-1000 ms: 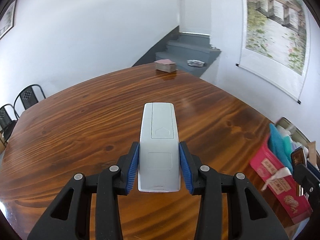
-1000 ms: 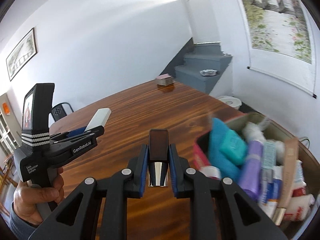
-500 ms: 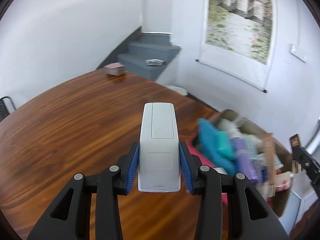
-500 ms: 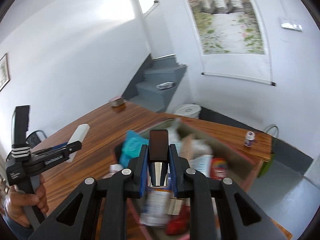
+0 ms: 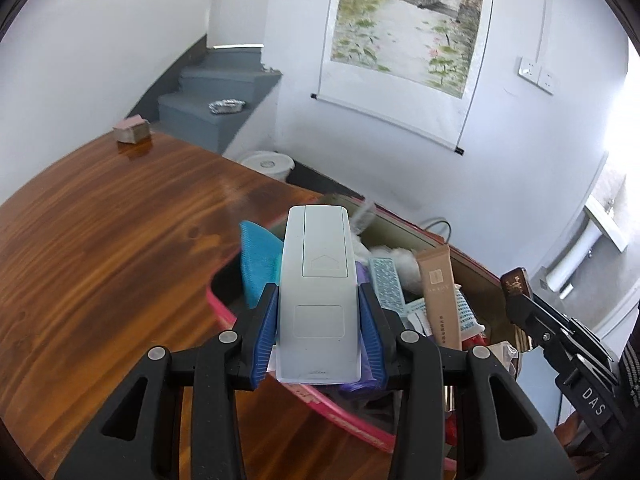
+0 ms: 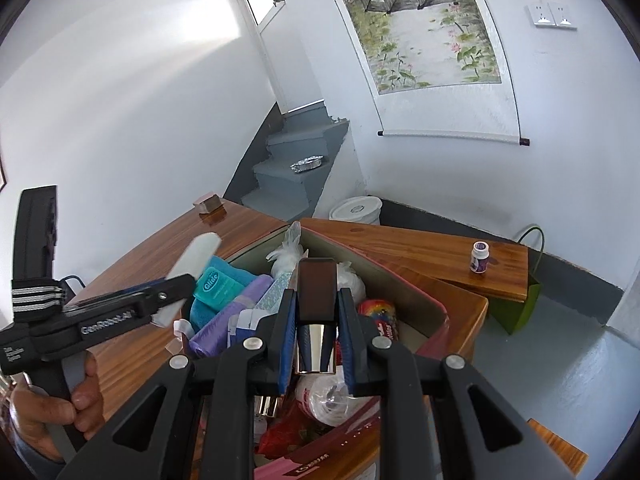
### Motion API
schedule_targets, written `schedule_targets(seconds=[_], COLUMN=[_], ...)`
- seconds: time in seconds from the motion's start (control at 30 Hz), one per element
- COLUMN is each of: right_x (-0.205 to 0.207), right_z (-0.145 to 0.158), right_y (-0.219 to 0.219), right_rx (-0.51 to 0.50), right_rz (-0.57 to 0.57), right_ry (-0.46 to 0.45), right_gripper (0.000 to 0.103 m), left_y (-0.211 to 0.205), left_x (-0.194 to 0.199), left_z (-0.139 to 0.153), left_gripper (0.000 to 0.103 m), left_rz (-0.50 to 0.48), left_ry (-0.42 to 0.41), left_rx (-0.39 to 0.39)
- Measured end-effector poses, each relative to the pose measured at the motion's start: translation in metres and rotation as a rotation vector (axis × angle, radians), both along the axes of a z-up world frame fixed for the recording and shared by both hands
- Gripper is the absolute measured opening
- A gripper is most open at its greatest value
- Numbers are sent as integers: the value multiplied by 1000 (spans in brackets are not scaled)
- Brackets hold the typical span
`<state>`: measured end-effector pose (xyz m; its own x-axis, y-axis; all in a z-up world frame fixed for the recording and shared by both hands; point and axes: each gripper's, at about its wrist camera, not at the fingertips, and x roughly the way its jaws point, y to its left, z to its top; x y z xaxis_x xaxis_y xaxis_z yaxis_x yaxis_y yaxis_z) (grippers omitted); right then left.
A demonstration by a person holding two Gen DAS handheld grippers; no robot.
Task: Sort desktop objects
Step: 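Carry the white case and brown bottle over the red box, then lower both items into the red box and open both grippers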
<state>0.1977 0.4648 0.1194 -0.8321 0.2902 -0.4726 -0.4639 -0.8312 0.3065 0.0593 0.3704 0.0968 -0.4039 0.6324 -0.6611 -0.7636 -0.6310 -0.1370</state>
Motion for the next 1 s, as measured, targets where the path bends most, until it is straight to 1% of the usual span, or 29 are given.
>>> schedule_targets(seconds=[0.2,0.4,0.53,0.63,0.73,0.8,0.83,0.9,1.0], right_x=[-6,-13,-25,-31,-36,-39,-40,-43,-45], right_z=[-6,-3,-3,-2,-3,-5,-6,-8,-10], right_y=[0,-9,-11,-13,-16,-18,-19,-21,-25], right_rx=[-22,-10,-18,-13,-11,-11,-12,-11,-11], right_rz=[18,44,61,69,78,85,88,94,104], right_ry=[-5,9,5,1,-13,-27,-33,-44,-56], right_gripper=[22,22,22,22,22,22,22,22,22], left_y=[12,16,12,3,-6,-14,-18,-22,-25], left_x=[-4,-2,-7,-10,-9,-7,-6,-6,-8], left_z=[-8,-16,-18,-12,1,12,17,24,26], left_gripper=[42,43,43,43,45,53,59,60,60], left_rz=[-40,-67,-80,-71,-53,-40,-36,-33,-20], left_ry=[-19,-39,-107,-154,-138,-116,-104,-83,-82], left_rx=[-14,-27,-27,2,31,60,76,89,86])
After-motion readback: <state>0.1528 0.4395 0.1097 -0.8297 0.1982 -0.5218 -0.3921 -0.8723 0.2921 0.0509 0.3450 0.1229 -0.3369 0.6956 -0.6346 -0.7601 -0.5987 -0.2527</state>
